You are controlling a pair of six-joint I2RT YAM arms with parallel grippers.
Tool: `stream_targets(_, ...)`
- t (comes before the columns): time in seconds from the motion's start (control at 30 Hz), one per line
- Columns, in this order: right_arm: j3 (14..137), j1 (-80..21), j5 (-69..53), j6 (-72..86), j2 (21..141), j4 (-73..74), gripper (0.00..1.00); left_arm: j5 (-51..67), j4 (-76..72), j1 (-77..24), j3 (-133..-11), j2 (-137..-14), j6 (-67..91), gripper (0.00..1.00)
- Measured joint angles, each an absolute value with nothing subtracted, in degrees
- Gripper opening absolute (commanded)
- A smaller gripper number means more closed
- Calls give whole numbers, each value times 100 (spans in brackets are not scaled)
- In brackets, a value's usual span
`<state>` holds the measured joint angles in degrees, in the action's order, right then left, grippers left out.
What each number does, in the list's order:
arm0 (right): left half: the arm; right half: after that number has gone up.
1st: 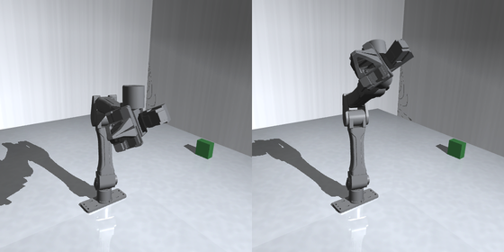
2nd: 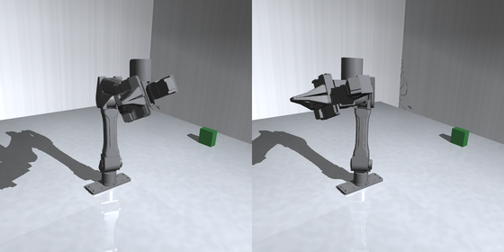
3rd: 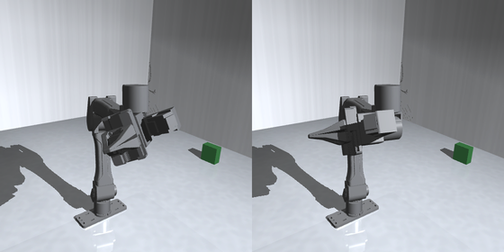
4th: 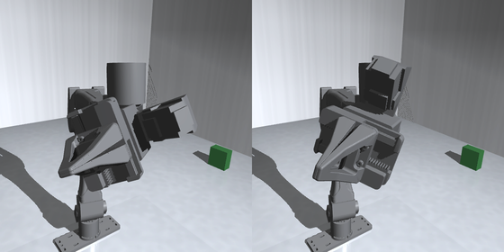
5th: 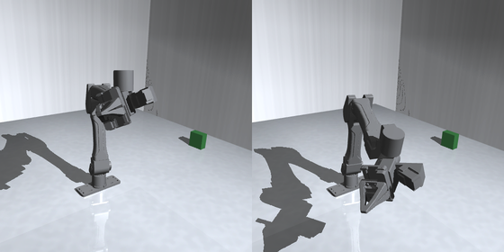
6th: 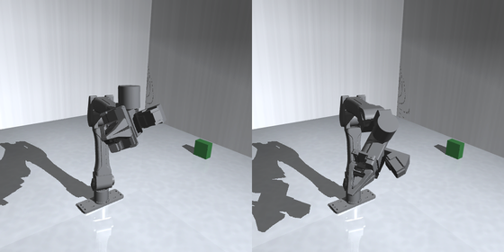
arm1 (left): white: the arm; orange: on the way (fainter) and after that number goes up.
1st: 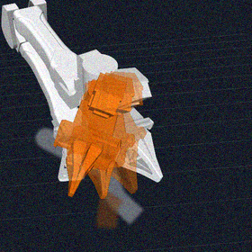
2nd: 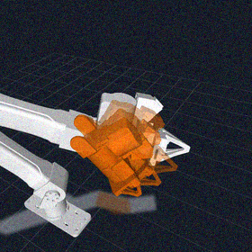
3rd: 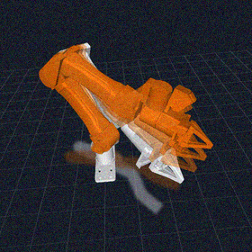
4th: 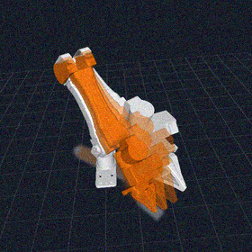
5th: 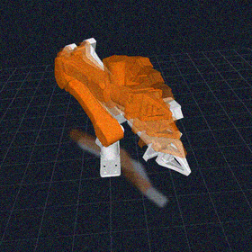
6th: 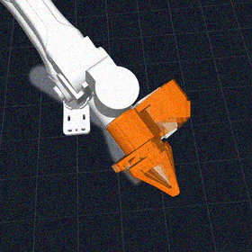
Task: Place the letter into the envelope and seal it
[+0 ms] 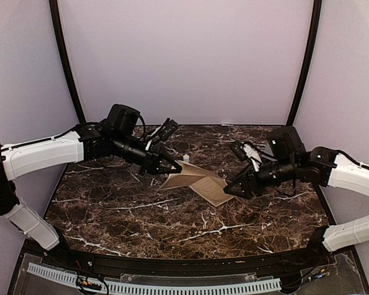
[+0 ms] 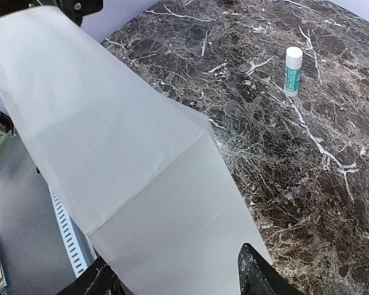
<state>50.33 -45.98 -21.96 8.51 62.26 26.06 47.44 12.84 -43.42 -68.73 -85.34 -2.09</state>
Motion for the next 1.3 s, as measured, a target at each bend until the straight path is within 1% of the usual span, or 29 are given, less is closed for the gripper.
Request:
stream_targets(0.17, 5013, -5028, -1573, 930, 6276, 2556, 74, 4700, 1553, -4342, -7253, -8584, -67, 0)
stream_targets(0.3, 5013, -5194, -1238, 1024, 6204, 2440, 87, 4445, 1789, -4342, -7542, -8654, 93, 0)
stream_targets(0.37, 5013, -5227, -1100, 1039, 6064, 2383, 89, 4313, 1898, -4342, -7616, -8689, 134, 0)
stream_targets(0.43, 5013, -5249, -1015, 1052, 5898, 2327, 88, 4261, 2010, -4342, -7647, -8713, 158, 0)
stream_targets(0.6, 5013, -5253, -897, 1009, 5795, 2239, 78, 4410, 2088, -4342, -7647, -8715, 158, 0)
stream_targets(0.63, 5013, -5253, -886, 1007, 5852, 2244, 75, 4434, 2108, -4342, -7647, -8715, 158, 0)
stream_targets(0.67, 5013, -5253, -869, 1000, 5929, 2255, 70, 4458, 2126, -4342, -7647, -8715, 154, 0)
stream_targets(0.73, 5013, -5253, -801, 1007, 6058, 2281, 48, 4491, 2165, -4342, -7647, -8715, 148, 0)
stream_targets(0.87, 5013, -5258, -738, 943, 6095, 2272, 7, 4508, 2296, -4342, -7649, -8715, 89, 0)
stream_targets(0.9, 5013, -5258, -740, 965, 6093, 2255, 0, 4501, 2335, -4342, -7649, -8715, 60, 0)
stream_targets(0.97, 5013, -5258, -753, 969, 6093, 2226, 0, 4488, 2394, -4342, -7649, -8715, 14, 1)
stream_targets(1.0, 5013, -5260, -766, 969, 6093, 2220, 0, 4484, 2410, -4342, -7649, -8715, -1, 12)
stream_targets(1.07, 5013, -5260, -788, 974, 6093, 2209, 0, 4471, 2408, -4342, -7649, -8709, -27, 25)
stream_targets(1.13, 5013, -5260, -808, 974, 6093, 2165, 0, 4447, 2405, -4340, -7647, -8680, -23, 47)
stream_targets(1.17, 5013, -5260, -823, 974, 6088, 2137, 0, 4431, 2392, -4320, -7636, -8639, -1, 52)
stream_targets(1.2, 5013, -5260, -856, 974, 6084, 2088, 0, 4421, 2377, -4292, -7620, -8573, 40, 59)
stream_targets(1.27, 5013, -5260, -926, 974, 6055, 2014, 0, 4414, 2320, -4204, -7542, -8357, 130, 65)
stream_targets(1.3, 5013, -5260, -965, 974, 6031, 1970, 0, 4414, 2307, -4123, -7509, -8239, 161, 67)
